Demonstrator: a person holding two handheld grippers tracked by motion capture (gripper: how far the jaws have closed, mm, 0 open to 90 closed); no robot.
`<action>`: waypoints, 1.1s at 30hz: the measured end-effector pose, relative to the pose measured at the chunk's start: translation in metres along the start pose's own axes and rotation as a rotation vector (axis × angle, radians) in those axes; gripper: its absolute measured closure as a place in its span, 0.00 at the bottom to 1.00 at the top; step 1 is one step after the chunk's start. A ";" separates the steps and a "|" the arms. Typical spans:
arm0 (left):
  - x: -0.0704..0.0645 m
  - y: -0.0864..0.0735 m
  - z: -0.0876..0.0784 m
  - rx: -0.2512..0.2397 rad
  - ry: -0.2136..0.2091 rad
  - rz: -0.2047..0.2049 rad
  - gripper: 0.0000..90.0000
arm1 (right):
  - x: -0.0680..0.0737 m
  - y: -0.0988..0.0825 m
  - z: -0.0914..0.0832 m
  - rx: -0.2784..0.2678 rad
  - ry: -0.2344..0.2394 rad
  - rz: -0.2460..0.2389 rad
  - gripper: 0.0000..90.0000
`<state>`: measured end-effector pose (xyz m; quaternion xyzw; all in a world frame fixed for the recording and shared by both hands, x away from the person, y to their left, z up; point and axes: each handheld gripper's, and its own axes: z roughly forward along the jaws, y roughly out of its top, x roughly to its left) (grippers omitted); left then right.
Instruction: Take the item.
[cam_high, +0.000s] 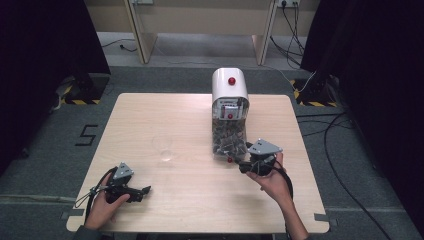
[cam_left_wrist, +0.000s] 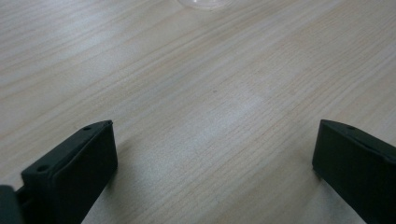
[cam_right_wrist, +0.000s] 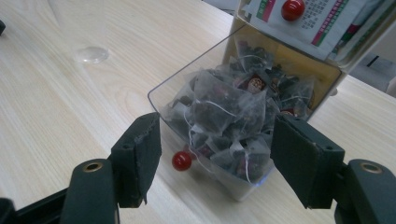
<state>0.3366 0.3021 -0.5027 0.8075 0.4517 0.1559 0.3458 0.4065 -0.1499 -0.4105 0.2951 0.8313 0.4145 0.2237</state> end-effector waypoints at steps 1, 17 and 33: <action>0.000 0.000 0.000 0.000 0.000 0.000 0.00 | 0.000 0.001 0.002 0.004 0.000 -0.004 0.38; 0.000 0.000 0.000 0.000 -0.001 -0.001 0.00 | -0.001 0.015 0.028 0.018 0.013 -0.006 0.38; 0.000 0.000 0.000 0.000 -0.001 0.000 0.00 | 0.000 0.023 0.050 0.025 0.037 -0.002 0.38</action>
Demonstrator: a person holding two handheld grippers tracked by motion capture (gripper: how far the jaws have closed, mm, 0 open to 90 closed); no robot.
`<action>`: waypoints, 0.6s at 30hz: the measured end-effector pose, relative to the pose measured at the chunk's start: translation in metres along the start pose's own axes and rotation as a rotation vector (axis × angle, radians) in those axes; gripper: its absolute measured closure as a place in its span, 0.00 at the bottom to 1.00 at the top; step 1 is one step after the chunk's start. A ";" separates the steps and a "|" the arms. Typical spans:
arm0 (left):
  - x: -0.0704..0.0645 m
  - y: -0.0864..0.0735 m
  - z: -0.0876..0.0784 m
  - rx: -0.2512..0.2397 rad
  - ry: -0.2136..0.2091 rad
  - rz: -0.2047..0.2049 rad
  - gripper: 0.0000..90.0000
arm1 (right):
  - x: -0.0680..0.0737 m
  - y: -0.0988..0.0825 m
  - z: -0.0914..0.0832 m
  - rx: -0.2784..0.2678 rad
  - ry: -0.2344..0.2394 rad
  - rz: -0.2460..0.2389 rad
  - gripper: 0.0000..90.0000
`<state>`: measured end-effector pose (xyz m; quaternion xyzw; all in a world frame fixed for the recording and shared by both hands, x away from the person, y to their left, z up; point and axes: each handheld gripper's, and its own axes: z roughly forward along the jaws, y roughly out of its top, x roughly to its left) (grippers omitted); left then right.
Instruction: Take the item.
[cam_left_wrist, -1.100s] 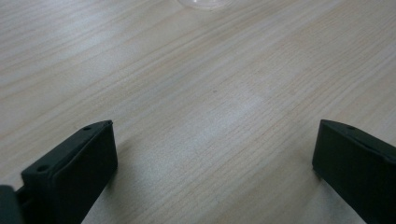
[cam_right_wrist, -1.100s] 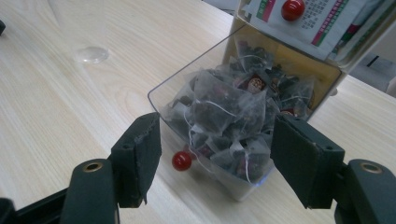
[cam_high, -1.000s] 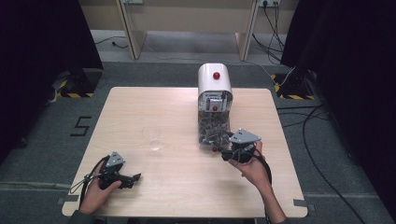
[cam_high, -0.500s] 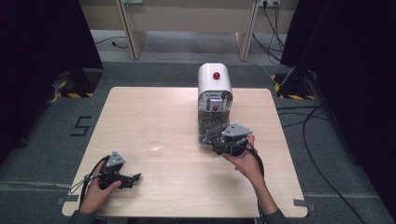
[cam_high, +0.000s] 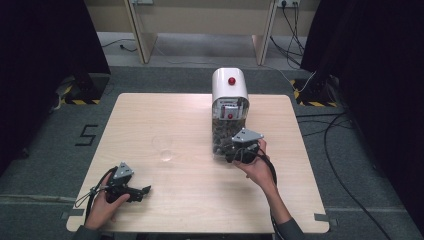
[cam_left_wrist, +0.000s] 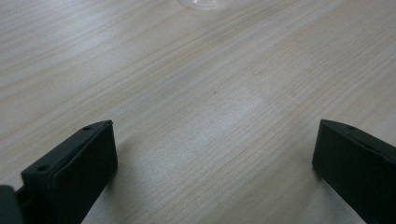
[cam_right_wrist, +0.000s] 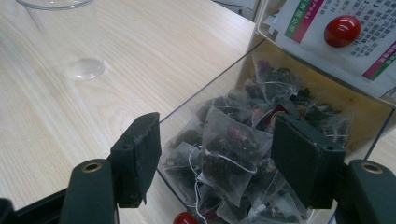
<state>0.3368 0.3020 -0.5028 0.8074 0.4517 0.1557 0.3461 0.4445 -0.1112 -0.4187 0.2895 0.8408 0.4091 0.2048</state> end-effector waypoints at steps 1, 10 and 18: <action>0.000 0.000 0.000 0.000 0.000 0.000 0.00 | 0.000 0.000 0.001 -0.004 -0.001 0.002 0.38; 0.000 0.000 0.000 -0.001 0.000 0.000 0.00 | 0.000 -0.002 0.007 0.005 0.008 0.003 0.38; 0.000 0.000 0.000 0.000 0.000 0.002 0.00 | 0.000 -0.004 0.011 0.009 0.007 0.002 0.38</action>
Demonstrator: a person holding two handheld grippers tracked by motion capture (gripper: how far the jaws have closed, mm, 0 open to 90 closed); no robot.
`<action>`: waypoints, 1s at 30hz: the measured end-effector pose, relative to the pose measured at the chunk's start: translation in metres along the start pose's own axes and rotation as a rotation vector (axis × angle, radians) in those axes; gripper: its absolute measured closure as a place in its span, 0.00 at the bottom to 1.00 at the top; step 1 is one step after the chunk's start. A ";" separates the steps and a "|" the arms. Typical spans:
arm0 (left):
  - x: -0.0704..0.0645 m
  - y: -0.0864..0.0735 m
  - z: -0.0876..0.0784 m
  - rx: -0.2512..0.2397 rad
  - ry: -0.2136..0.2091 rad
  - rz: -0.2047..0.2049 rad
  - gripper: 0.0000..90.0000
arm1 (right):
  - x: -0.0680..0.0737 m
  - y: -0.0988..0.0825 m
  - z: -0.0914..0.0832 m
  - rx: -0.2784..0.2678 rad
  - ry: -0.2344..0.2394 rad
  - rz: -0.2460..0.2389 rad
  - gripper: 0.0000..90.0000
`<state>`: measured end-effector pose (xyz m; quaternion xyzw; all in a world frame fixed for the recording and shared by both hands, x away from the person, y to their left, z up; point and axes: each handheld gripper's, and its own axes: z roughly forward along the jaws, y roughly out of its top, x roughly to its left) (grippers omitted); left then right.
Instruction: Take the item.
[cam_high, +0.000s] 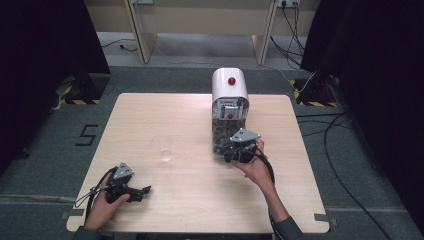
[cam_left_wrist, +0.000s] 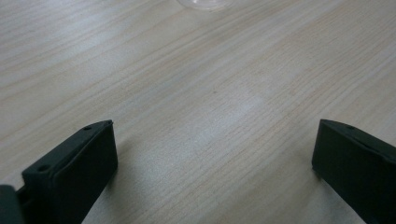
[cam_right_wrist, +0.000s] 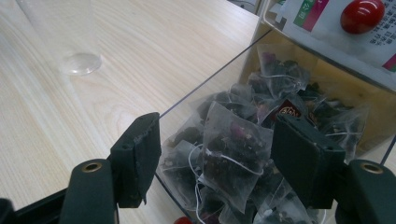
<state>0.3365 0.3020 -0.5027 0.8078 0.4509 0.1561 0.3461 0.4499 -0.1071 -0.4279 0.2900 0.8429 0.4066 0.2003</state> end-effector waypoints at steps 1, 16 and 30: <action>0.000 0.000 0.000 -0.001 0.000 0.000 0.00 | 0.001 0.000 0.001 -0.004 0.001 0.000 0.38; 0.000 -0.001 0.000 -0.002 0.000 -0.001 0.00 | -0.005 -0.006 0.021 0.075 -0.049 -0.039 0.54; -0.001 -0.003 -0.003 0.000 0.001 -0.001 0.00 | -0.011 -0.003 0.013 -0.003 -0.006 -0.025 0.83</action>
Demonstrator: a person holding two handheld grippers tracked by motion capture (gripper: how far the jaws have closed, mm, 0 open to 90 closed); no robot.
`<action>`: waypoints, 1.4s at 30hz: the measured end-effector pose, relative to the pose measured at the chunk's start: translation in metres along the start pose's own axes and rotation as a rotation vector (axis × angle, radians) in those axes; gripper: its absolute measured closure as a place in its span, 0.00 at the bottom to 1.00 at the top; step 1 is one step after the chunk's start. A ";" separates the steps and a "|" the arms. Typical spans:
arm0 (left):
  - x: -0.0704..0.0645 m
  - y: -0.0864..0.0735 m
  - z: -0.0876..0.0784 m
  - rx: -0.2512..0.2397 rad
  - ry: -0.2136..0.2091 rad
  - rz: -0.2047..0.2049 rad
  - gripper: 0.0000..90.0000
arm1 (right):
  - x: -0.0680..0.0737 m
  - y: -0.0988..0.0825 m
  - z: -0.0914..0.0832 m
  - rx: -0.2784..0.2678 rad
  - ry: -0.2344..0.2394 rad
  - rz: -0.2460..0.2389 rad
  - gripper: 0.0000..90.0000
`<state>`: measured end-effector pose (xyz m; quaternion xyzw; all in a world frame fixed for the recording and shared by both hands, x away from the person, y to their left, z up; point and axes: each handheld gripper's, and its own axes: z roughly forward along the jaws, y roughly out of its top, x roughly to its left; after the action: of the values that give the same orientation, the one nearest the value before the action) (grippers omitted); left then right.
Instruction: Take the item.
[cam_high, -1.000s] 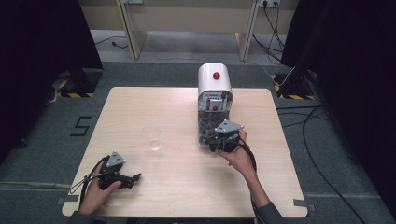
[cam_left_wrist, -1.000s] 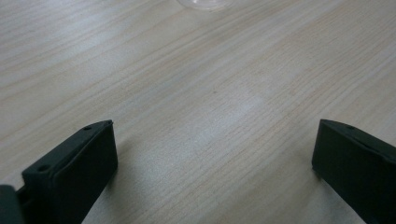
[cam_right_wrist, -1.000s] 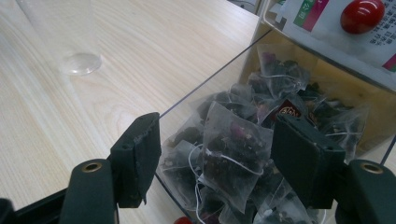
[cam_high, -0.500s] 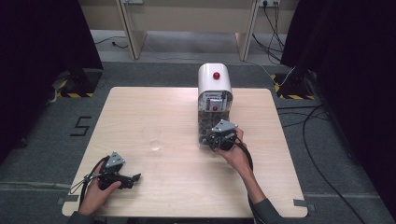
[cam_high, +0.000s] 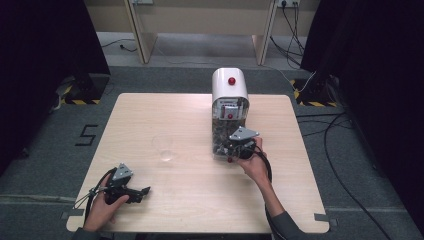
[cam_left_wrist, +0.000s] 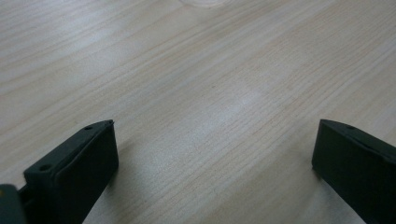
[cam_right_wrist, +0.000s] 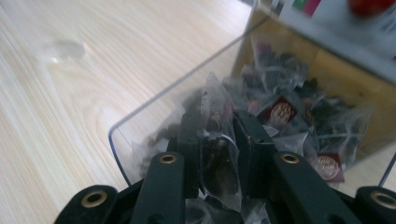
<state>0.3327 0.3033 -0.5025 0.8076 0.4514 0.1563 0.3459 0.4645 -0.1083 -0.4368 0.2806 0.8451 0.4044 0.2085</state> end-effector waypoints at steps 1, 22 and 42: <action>0.000 0.000 0.000 0.000 0.000 0.001 0.00 | 0.000 0.001 -0.002 -0.010 0.000 0.004 0.83; 0.000 0.000 0.000 0.000 -0.002 0.000 0.00 | -0.001 0.012 -0.021 -0.092 0.010 0.009 0.83; 0.000 0.000 0.000 -0.002 0.003 -0.004 0.00 | 0.016 0.030 -0.021 -0.163 0.065 -0.013 0.83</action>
<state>0.3331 0.3034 -0.5026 0.8061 0.4534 0.1574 0.3461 0.4497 -0.0945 -0.4024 0.2440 0.8175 0.4795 0.2054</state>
